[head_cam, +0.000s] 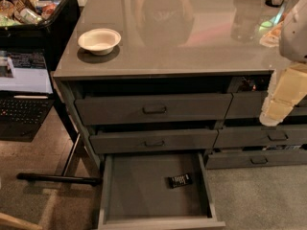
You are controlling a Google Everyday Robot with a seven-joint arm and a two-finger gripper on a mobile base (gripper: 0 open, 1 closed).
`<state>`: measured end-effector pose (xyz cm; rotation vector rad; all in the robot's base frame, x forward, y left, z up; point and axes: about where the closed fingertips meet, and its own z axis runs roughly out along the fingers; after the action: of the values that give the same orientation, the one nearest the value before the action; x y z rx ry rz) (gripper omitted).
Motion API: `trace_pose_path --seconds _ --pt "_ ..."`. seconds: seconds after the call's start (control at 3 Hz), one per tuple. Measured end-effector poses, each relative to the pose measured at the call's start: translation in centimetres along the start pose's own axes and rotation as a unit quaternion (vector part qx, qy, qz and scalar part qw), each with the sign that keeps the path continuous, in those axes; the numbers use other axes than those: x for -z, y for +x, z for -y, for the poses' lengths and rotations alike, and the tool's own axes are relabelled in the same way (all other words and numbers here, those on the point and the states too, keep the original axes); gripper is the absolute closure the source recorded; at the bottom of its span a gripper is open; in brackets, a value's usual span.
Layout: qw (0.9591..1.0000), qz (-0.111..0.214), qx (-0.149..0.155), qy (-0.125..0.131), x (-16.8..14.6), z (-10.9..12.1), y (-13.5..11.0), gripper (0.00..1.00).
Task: Pick rxbar chocolate from bottom drawer and place on counter
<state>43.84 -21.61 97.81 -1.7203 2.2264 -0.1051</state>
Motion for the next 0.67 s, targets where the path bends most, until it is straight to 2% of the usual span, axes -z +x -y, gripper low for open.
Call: trace_pose_path --seconds 0.33,0.67 --pt "1.0000 0.003 -0.004 0.006 -0.2 0.2 -0.1 0.00" --pt "0.9995 0.024 -0.016 0.009 -1.9 0.5 0.3 0.00"
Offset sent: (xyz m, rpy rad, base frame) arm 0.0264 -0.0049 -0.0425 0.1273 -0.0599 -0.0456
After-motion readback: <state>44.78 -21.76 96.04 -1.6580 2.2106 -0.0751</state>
